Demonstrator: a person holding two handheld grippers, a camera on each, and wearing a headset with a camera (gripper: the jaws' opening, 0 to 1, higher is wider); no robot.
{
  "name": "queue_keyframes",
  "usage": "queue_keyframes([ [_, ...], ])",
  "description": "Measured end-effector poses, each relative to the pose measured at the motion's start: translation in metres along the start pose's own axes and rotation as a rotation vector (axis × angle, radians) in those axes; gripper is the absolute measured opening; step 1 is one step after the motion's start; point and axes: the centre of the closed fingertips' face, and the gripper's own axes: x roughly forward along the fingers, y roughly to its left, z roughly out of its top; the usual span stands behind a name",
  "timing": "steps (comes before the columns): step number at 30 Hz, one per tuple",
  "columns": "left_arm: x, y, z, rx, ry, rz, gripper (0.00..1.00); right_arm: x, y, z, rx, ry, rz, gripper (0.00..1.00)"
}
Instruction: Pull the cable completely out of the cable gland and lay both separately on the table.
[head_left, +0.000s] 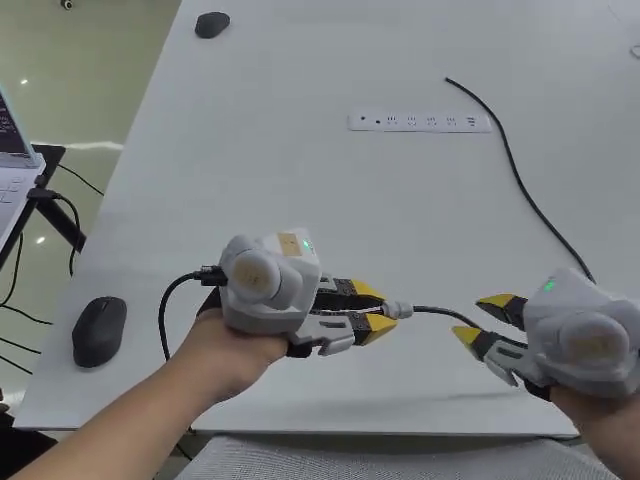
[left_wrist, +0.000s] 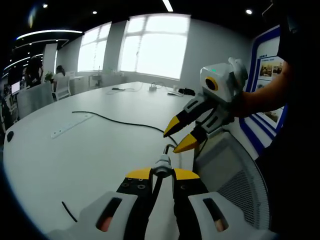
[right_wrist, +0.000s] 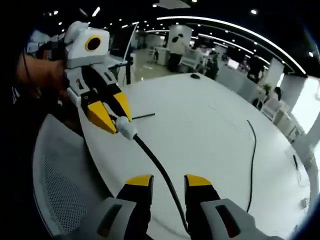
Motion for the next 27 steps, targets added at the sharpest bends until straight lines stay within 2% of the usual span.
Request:
queue_keyframes([
  [1, 0.000, 0.000, -0.001, 0.003, -0.001, 0.000, 0.15, 0.004, 0.007, 0.007, -0.043, -0.009, 0.013, 0.21],
  [3, 0.000, 0.000, -0.002, -0.001, 0.005, -0.004, 0.15, 0.010, 0.017, 0.010, -0.114, 0.002, 0.033, 0.20],
  [5, -0.001, 0.000, -0.003, 0.006, 0.011, -0.003, 0.15, 0.012, 0.022, 0.015, -0.173, 0.000, 0.034, 0.18],
  [7, -0.001, -0.001, -0.004, 0.011, 0.013, -0.007, 0.15, 0.013, 0.024, 0.019, -0.191, -0.006, 0.034, 0.17],
  [10, -0.002, -0.001, -0.005, 0.010, 0.012, -0.012, 0.15, 0.014, 0.028, 0.026, -0.268, -0.025, 0.045, 0.13],
  [17, -0.003, -0.002, -0.010, 0.005, 0.009, -0.017, 0.15, 0.018, 0.035, 0.025, -0.300, 0.001, 0.066, 0.03],
  [23, -0.003, -0.002, -0.013, -0.001, 0.014, -0.019, 0.15, 0.023, 0.042, 0.023, -0.355, 0.018, 0.071, 0.02],
  [27, -0.004, -0.001, -0.013, -0.015, 0.009, -0.010, 0.15, 0.025, 0.040, 0.024, -0.353, 0.016, 0.074, 0.01],
])
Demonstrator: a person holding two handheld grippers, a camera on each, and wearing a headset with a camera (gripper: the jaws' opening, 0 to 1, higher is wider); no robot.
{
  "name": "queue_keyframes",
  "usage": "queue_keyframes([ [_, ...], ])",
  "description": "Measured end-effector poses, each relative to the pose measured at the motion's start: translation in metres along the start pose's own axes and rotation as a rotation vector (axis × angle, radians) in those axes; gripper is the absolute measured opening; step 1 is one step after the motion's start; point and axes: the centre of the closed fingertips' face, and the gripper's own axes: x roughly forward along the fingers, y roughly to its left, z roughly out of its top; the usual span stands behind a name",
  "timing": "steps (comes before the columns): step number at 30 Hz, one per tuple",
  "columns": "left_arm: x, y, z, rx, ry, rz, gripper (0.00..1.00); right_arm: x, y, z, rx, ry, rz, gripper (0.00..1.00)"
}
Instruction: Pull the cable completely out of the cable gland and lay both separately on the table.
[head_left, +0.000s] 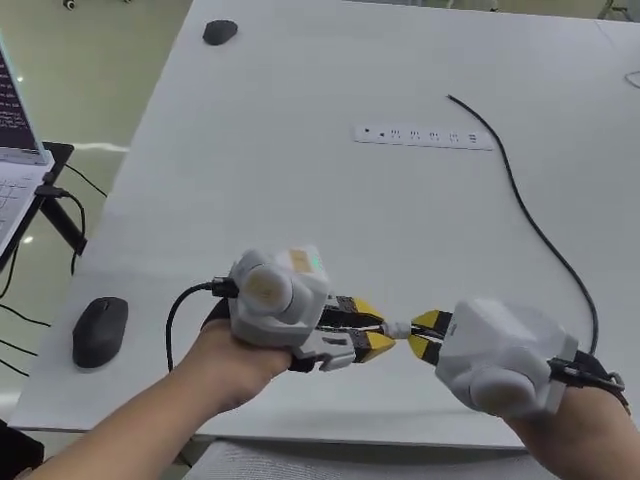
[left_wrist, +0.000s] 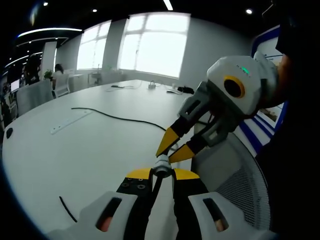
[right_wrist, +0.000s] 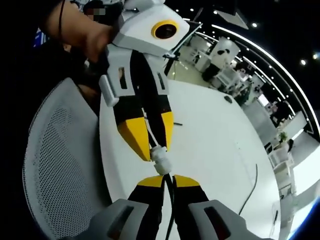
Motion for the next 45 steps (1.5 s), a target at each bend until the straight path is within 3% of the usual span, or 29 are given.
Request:
queue_keyframes([
  [5, -0.002, 0.003, 0.003, 0.006, -0.013, 0.009, 0.15, 0.000, -0.009, -0.004, 0.076, 0.008, -0.013, 0.00],
  [9, -0.004, 0.006, 0.008, 0.013, -0.026, 0.016, 0.15, -0.001, -0.013, -0.008, 0.195, -0.004, -0.010, 0.00],
  [17, -0.003, 0.008, 0.012, 0.003, -0.045, 0.008, 0.15, -0.002, -0.026, -0.035, 0.294, 0.054, -0.065, 0.00],
  [23, -0.002, 0.009, 0.016, 0.008, -0.050, 0.006, 0.15, -0.004, -0.041, -0.060, 0.383, 0.083, -0.144, 0.00],
  [30, -0.005, 0.010, 0.017, 0.010, -0.055, 0.013, 0.15, -0.001, -0.047, -0.086, 0.560, 0.100, -0.175, 0.00],
  [37, -0.005, 0.010, 0.013, 0.012, -0.050, 0.020, 0.15, 0.009, -0.044, -0.110, 0.813, 0.101, -0.180, 0.00],
  [40, -0.006, 0.010, 0.012, 0.008, -0.047, 0.020, 0.15, 0.012, -0.040, -0.119, 0.955, 0.095, -0.172, 0.00],
  [43, -0.006, 0.011, 0.010, 0.004, -0.046, 0.021, 0.15, 0.015, -0.036, -0.127, 1.016, 0.105, -0.165, 0.00],
  [45, -0.006, 0.011, 0.009, 0.003, -0.044, 0.020, 0.15, 0.014, -0.038, -0.125, 0.974, 0.099, -0.173, 0.00],
])
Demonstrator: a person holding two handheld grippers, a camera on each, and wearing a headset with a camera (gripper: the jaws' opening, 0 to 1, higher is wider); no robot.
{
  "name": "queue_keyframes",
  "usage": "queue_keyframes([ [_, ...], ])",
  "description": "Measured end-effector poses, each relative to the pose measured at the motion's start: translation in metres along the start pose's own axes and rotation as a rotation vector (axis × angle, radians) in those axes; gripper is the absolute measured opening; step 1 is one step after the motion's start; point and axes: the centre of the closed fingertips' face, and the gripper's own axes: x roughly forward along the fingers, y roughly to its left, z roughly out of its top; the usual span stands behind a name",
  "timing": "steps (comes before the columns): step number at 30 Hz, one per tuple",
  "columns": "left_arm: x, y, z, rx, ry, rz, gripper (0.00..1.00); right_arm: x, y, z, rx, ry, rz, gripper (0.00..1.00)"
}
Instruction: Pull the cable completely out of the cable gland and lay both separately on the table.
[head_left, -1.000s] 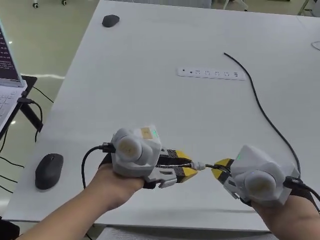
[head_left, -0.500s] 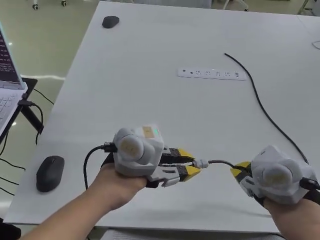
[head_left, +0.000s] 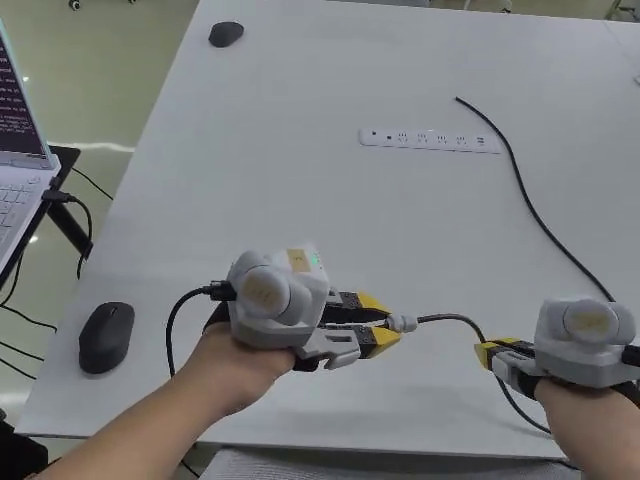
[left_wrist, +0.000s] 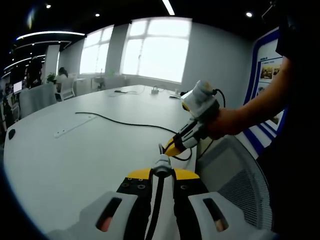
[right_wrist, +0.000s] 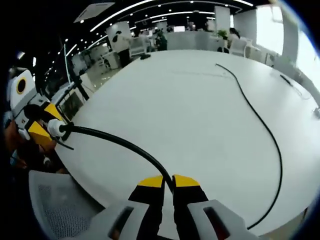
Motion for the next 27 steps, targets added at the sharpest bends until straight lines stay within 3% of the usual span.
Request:
queue_keyframes([
  [2, 0.000, 0.000, 0.000, -0.001, -0.001, -0.001, 0.15, 0.000, 0.002, 0.000, -0.049, 0.005, -0.001, 0.00],
  [8, -0.003, 0.008, 0.002, -0.026, -0.013, 0.010, 0.15, -0.003, 0.004, 0.002, -0.010, -0.013, 0.023, 0.02],
  [12, -0.006, 0.010, 0.004, -0.032, -0.020, 0.009, 0.15, -0.007, 0.007, 0.008, -0.056, -0.032, 0.031, 0.03],
  [14, -0.006, 0.011, 0.004, -0.022, -0.021, 0.013, 0.15, -0.009, 0.012, 0.011, -0.043, -0.043, 0.059, 0.04],
  [16, -0.006, 0.013, 0.003, -0.027, -0.018, 0.017, 0.15, -0.013, 0.025, 0.022, 0.024, -0.091, 0.133, 0.07],
  [18, -0.006, 0.013, 0.002, -0.028, -0.015, 0.017, 0.15, -0.020, 0.030, 0.031, -0.024, -0.116, 0.132, 0.12],
  [21, -0.005, 0.013, 0.002, -0.024, -0.009, 0.012, 0.15, -0.030, 0.047, 0.042, -0.046, -0.126, 0.177, 0.19],
  [24, -0.004, 0.013, 0.002, -0.026, -0.008, 0.009, 0.15, -0.038, 0.060, 0.055, -0.187, -0.149, 0.191, 0.19],
  [27, -0.004, 0.014, 0.002, -0.027, -0.006, 0.008, 0.15, -0.038, 0.074, 0.062, -0.393, -0.148, 0.191, 0.19],
])
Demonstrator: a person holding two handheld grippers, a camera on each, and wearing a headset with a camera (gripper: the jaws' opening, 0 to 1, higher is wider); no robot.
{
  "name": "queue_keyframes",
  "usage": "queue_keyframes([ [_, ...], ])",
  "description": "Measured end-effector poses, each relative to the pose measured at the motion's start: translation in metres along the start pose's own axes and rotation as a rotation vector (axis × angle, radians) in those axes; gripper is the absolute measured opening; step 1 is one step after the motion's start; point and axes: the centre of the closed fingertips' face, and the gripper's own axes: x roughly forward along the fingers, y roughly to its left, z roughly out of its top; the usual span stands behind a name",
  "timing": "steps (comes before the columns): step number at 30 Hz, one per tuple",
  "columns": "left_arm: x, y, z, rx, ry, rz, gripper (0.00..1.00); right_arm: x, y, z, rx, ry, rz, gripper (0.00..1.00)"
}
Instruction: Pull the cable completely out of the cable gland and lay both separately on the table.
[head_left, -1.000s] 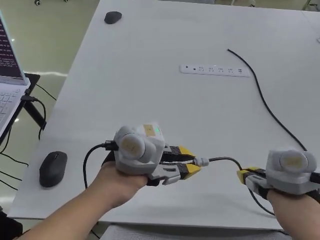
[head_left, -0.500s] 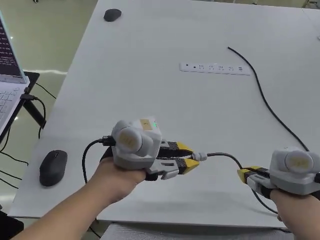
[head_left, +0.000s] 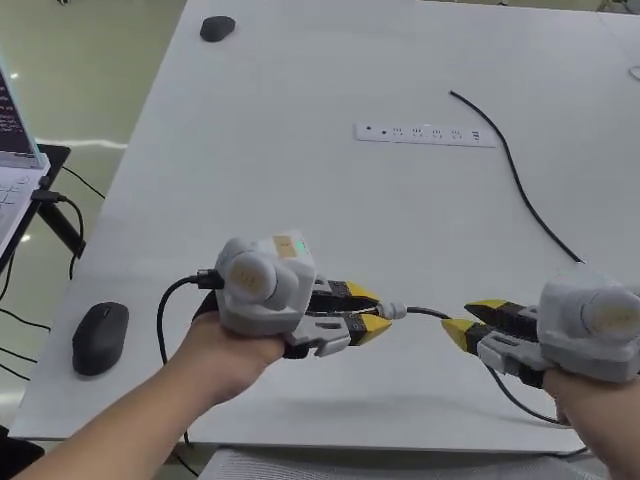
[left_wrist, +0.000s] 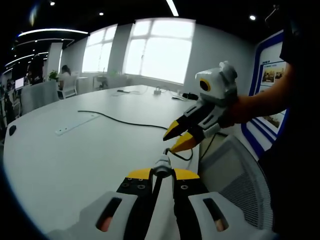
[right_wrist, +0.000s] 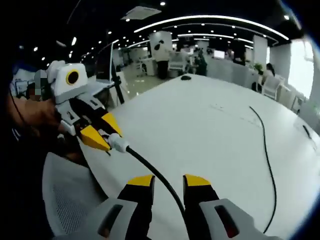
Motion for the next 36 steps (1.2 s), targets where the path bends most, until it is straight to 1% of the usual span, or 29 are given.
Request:
queue_keyframes([
  [1, 0.000, 0.000, 0.000, 0.001, 0.001, 0.000, 0.15, 0.001, 0.002, 0.002, -0.022, 0.000, 0.004, 0.19],
  [2, 0.000, 0.000, 0.000, 0.003, 0.002, -0.001, 0.15, 0.002, 0.008, 0.007, -0.066, 0.000, 0.019, 0.19],
  [3, 0.000, 0.000, 0.000, 0.004, 0.002, -0.001, 0.15, 0.003, 0.011, 0.011, -0.077, -0.009, 0.026, 0.19],
  [4, 0.000, 0.000, 0.000, 0.005, 0.003, -0.001, 0.15, 0.005, 0.017, 0.013, -0.101, -0.003, 0.052, 0.18],
  [5, 0.000, 0.000, 0.000, 0.003, 0.003, -0.001, 0.15, 0.007, 0.021, 0.015, -0.131, 0.002, 0.063, 0.17],
  [6, 0.001, 0.000, -0.001, 0.001, 0.005, -0.002, 0.15, 0.008, 0.025, 0.018, -0.192, 0.004, 0.073, 0.17],
  [10, 0.001, 0.001, -0.001, 0.002, 0.005, -0.001, 0.15, 0.013, 0.036, 0.018, -0.355, 0.029, 0.084, 0.14],
  [12, 0.001, 0.001, 0.000, -0.002, 0.003, -0.001, 0.15, 0.015, 0.038, 0.016, -0.402, 0.045, 0.088, 0.12],
  [13, 0.001, 0.000, 0.000, -0.002, 0.003, -0.002, 0.15, 0.017, 0.038, 0.016, -0.439, 0.054, 0.083, 0.11],
  [18, 0.002, -0.001, 0.000, 0.002, 0.009, -0.013, 0.15, 0.021, 0.043, 0.019, -0.507, 0.044, 0.093, 0.07],
  [19, 0.002, -0.001, 0.000, 0.001, 0.010, -0.014, 0.15, 0.022, 0.045, 0.019, -0.521, 0.048, 0.097, 0.06],
  [22, 0.003, 0.000, 0.000, 0.001, 0.013, -0.014, 0.15, 0.022, 0.045, 0.018, -0.546, 0.053, 0.093, 0.05],
  [24, 0.003, -0.001, 0.000, 0.003, 0.015, -0.017, 0.15, 0.022, 0.042, 0.017, -0.549, 0.057, 0.088, 0.02],
  [25, 0.004, -0.001, 0.000, 0.003, 0.015, -0.019, 0.15, 0.022, 0.042, 0.016, -0.521, 0.064, 0.090, 0.02],
  [29, 0.005, -0.002, -0.001, 0.009, 0.015, -0.018, 0.15, 0.022, 0.041, 0.015, -0.524, 0.065, 0.086, 0.01],
  [34, 0.004, -0.002, -0.001, 0.009, 0.014, -0.017, 0.15, 0.022, 0.042, 0.015, -0.500, 0.058, 0.090, 0.01],
  [36, 0.003, -0.002, -0.001, 0.009, 0.012, -0.015, 0.15, 0.023, 0.040, 0.014, -0.463, 0.060, 0.084, 0.01],
])
